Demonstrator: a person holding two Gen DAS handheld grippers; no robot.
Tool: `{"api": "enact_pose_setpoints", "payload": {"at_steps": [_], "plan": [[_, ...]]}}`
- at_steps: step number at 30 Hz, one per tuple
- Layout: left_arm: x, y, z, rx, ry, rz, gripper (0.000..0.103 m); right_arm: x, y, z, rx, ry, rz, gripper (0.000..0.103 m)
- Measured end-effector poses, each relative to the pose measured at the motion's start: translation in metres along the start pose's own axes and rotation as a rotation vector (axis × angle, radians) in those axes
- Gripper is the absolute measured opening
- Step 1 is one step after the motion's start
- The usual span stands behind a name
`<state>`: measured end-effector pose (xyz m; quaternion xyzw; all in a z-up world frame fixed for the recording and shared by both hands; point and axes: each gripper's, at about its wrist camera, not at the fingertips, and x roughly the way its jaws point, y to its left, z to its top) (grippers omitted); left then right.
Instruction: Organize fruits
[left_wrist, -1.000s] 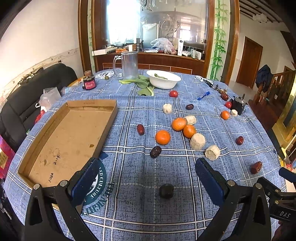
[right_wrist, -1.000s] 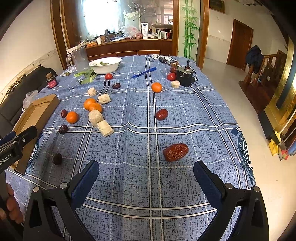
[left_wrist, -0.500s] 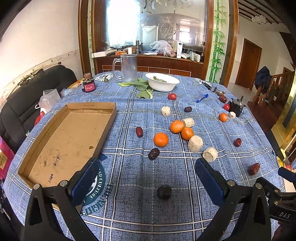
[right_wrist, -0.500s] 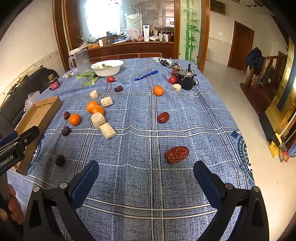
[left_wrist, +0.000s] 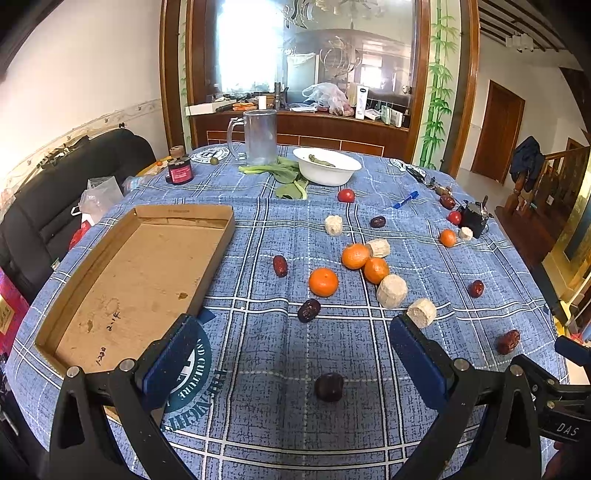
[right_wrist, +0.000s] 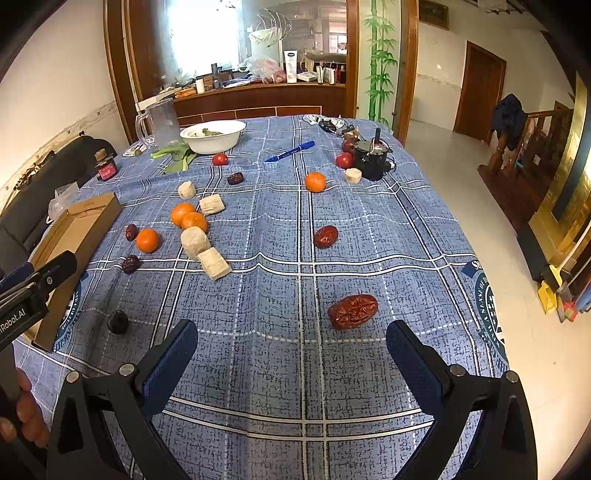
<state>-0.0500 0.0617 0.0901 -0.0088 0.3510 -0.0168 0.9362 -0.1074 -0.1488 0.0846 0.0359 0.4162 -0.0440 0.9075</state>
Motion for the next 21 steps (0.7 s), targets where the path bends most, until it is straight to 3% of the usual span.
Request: {"api": "enact_pose_setpoints", "payload": {"at_steps": [13, 17, 21], "plan": [[0.009, -0.001, -0.001, 0.027, 0.039, 0.015, 0.103, 0.003, -0.009, 0.002, 0.010, 0.001, -0.009, 0.102], [0.015, -0.001, -0.004, 0.056, 0.070, 0.053, 0.103, 0.010, -0.041, 0.003, 0.054, 0.023, -0.028, 0.102], [0.025, -0.004, -0.009, 0.086, 0.114, 0.084, 0.103, 0.024, -0.063, -0.001, 0.074, 0.086, 0.004, 0.100]]}}
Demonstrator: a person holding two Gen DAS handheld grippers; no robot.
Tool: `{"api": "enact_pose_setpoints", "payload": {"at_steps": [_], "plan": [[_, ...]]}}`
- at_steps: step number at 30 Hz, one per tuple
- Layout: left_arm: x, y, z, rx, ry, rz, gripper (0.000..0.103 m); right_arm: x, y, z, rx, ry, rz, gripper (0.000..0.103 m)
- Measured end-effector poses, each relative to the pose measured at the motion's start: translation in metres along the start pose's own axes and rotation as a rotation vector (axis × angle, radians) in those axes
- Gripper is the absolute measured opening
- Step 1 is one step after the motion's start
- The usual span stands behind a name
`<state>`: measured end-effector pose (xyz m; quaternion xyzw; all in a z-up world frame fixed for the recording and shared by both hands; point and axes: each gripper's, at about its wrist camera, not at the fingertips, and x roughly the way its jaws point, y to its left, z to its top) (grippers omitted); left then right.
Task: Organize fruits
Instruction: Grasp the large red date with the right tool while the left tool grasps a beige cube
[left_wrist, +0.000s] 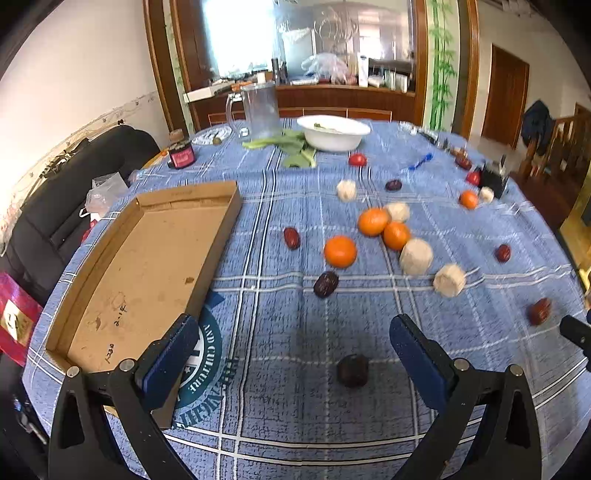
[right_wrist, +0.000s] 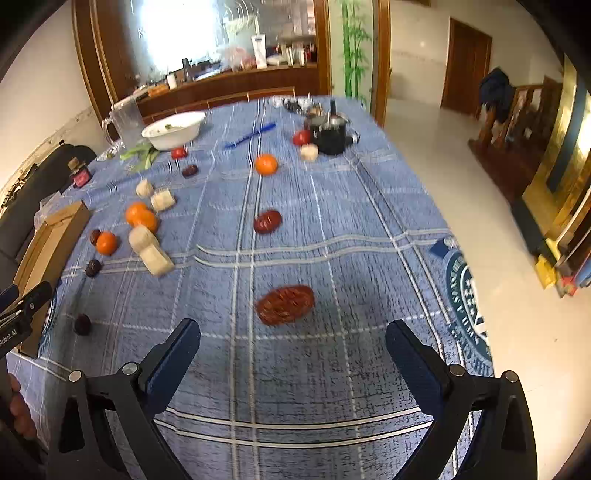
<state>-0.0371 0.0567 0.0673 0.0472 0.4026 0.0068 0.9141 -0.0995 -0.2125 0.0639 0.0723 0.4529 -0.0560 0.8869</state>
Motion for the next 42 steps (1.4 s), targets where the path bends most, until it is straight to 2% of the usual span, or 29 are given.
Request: {"api": "enact_pose_setpoints", "payload": {"at_steps": [6, 8, 10, 12, 15, 22, 24, 30, 34, 35, 37, 38, 41, 42], "plan": [[0.004, -0.010, -0.002, 0.029, 0.021, 0.005, 0.103, 0.022, 0.008, 0.009, -0.073, 0.012, 0.045, 0.096], [0.006, -0.013, -0.003, 0.033, 0.037, -0.002, 0.103, 0.034, 0.010, 0.012, -0.094, 0.034, 0.045, 0.089], [0.009, -0.016, -0.003, 0.040, 0.049, 0.009, 0.103, 0.046, 0.008, 0.013, -0.085, 0.080, 0.081, 0.073], [0.011, -0.019, -0.002, 0.044, 0.061, 0.011, 0.103, 0.054, 0.007, 0.013, -0.072, 0.112, 0.094, 0.067], [0.014, -0.027, 0.002, 0.041, 0.082, -0.015, 0.103, 0.057, 0.008, 0.013, -0.083, 0.115, 0.116, 0.047], [0.032, -0.066, 0.023, 0.016, 0.157, -0.139, 0.103, 0.043, 0.010, 0.012, -0.120, 0.073, 0.139, 0.047], [0.040, -0.080, 0.029, 0.001, 0.181, -0.161, 0.103, 0.040, 0.008, 0.009, -0.137, 0.061, 0.123, 0.047], [0.055, -0.114, 0.040, -0.031, 0.191, -0.164, 0.103, 0.040, -0.001, 0.004, -0.167, 0.069, 0.122, 0.048], [0.073, -0.122, 0.040, -0.070, 0.243, -0.150, 0.101, 0.042, -0.004, 0.001, -0.196, 0.067, 0.138, 0.048], [0.078, -0.122, 0.040, -0.080, 0.250, -0.140, 0.098, 0.043, -0.005, 0.001, -0.197, 0.068, 0.149, 0.048], [0.089, -0.121, 0.039, -0.098, 0.284, -0.144, 0.081, 0.043, -0.007, 0.002, -0.194, 0.066, 0.162, 0.048], [0.094, -0.122, 0.038, -0.098, 0.301, -0.148, 0.065, 0.044, -0.008, 0.002, -0.194, 0.066, 0.173, 0.048], [0.093, -0.129, 0.037, -0.063, 0.278, -0.153, 0.052, 0.046, -0.010, 0.002, -0.190, 0.071, 0.196, 0.048], [0.092, -0.130, 0.036, -0.064, 0.272, -0.170, 0.042, 0.047, -0.010, 0.002, -0.186, 0.074, 0.203, 0.048]]}}
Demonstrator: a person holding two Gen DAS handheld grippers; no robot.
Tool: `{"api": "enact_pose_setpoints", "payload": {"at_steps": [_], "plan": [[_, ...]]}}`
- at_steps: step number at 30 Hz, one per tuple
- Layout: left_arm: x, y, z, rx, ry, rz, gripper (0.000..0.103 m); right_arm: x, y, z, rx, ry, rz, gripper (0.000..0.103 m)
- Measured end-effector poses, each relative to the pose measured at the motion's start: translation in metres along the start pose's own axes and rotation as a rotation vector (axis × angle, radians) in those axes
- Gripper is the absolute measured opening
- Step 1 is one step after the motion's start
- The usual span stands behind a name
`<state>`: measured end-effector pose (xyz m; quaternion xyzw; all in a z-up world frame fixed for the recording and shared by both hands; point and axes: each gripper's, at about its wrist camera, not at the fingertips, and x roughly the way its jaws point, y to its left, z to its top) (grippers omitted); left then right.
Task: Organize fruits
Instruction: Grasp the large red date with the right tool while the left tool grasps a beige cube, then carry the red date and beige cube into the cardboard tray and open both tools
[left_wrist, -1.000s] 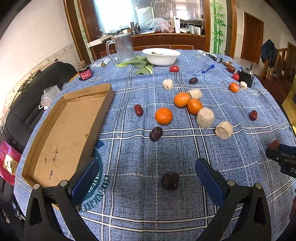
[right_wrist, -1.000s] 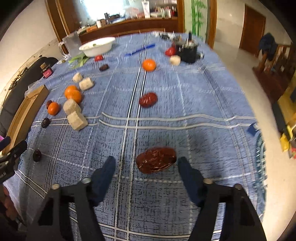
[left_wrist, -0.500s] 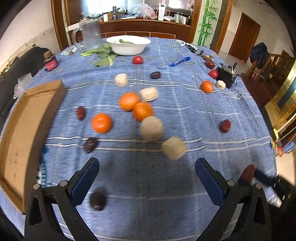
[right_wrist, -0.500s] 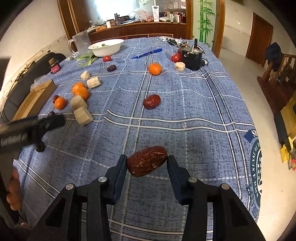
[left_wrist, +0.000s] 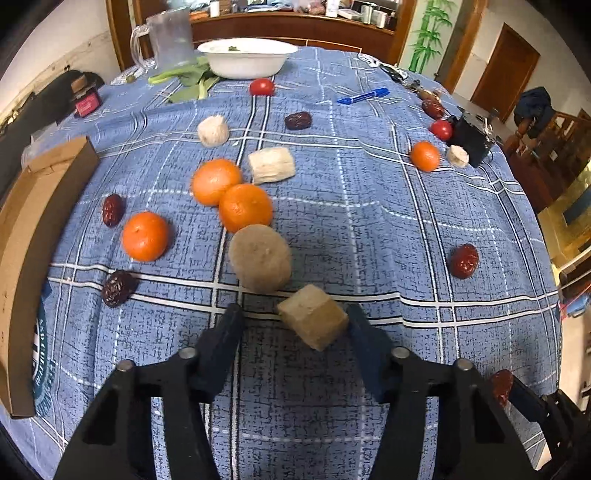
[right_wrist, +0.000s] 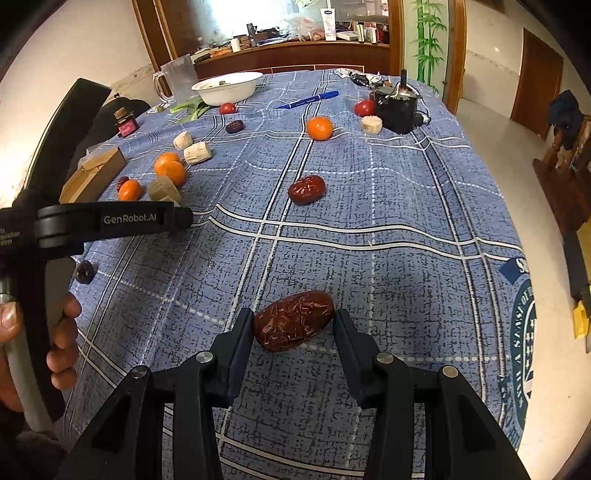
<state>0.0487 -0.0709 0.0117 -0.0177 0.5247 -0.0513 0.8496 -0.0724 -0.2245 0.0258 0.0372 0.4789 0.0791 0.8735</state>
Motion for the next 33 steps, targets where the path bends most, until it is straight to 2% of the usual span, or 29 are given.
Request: {"api": "enact_pose_setpoints", "payload": {"at_steps": [1, 2, 8, 16, 24, 28, 33], "plan": [[-0.001, 0.000, 0.000, -0.002, 0.002, -0.028, 0.035, 0.000, -0.001, 0.000, 0.002, -0.001, 0.007, 0.048], [-0.002, 0.000, 0.000, -0.005, 0.006, -0.046, 0.033, 0.000, -0.001, 0.000, 0.002, -0.003, 0.008, 0.048], [-0.008, 0.011, -0.007, -0.017, 0.027, -0.130, 0.033, 0.001, 0.001, 0.002, -0.004, -0.010, 0.022, 0.048], [-0.031, 0.027, -0.020, 0.027, -0.002, -0.160, 0.033, 0.000, 0.006, 0.002, 0.007, -0.018, 0.022, 0.048], [-0.055, 0.045, -0.025, 0.114, -0.059, -0.188, 0.033, -0.011, 0.019, 0.004, 0.044, -0.040, -0.041, 0.048], [-0.066, 0.068, -0.022, 0.100, -0.082, -0.207, 0.033, -0.012, 0.043, 0.012, 0.036, -0.045, -0.059, 0.048], [-0.079, 0.112, -0.017, 0.060, -0.125, -0.180, 0.033, -0.007, 0.081, 0.027, 0.003, -0.049, -0.042, 0.048]]}}
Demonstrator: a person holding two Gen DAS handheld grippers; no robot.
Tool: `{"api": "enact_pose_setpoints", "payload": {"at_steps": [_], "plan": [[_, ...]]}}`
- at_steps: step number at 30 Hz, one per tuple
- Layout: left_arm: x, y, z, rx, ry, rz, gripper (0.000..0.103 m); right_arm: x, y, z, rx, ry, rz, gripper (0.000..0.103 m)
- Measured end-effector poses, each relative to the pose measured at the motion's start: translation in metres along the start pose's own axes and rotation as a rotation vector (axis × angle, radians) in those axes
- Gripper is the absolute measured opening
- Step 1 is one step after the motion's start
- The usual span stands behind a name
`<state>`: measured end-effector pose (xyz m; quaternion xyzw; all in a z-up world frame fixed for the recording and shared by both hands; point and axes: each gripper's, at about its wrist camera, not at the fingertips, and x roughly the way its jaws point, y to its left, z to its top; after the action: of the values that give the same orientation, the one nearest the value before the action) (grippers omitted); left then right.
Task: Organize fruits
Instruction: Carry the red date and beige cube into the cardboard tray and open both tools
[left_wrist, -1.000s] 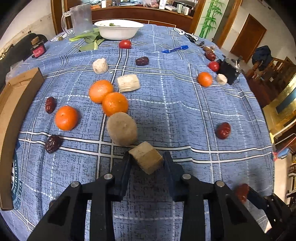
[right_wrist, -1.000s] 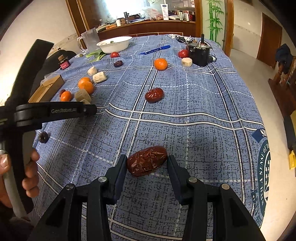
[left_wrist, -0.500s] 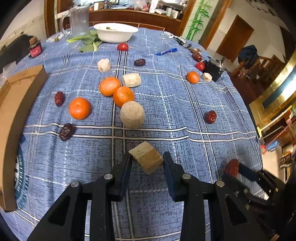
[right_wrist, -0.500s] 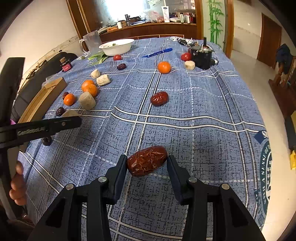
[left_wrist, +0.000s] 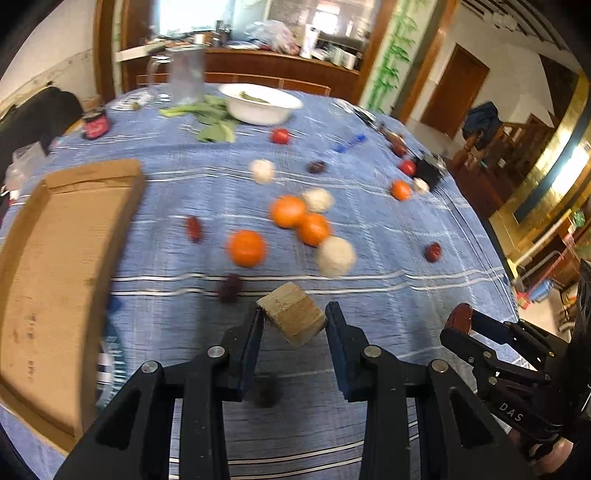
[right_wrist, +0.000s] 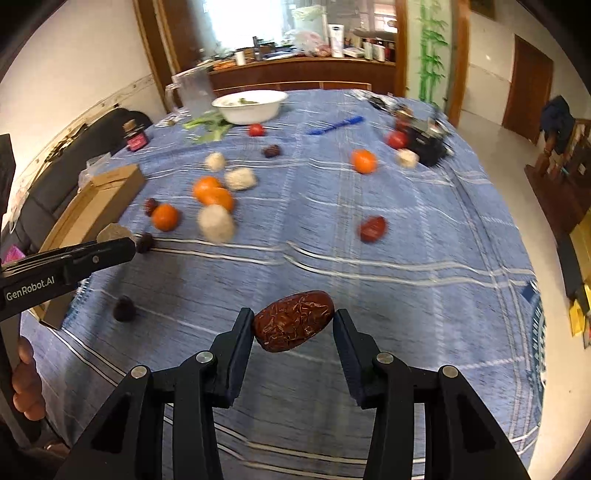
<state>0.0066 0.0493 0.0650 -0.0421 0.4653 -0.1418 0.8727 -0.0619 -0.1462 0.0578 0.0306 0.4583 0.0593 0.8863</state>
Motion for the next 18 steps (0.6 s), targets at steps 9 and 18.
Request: {"api": "enact_pose_setpoints", "payload": {"at_steps": [9, 18], "plan": [[-0.036, 0.103, -0.006, -0.129, -0.045, 0.117, 0.033, 0.022, 0.092, 0.034, -0.110, 0.008, 0.105, 0.048], [-0.056, 0.202, -0.021, -0.237, -0.048, 0.254, 0.034, 0.047, 0.186, 0.070, -0.208, 0.017, 0.213, 0.048]]}}
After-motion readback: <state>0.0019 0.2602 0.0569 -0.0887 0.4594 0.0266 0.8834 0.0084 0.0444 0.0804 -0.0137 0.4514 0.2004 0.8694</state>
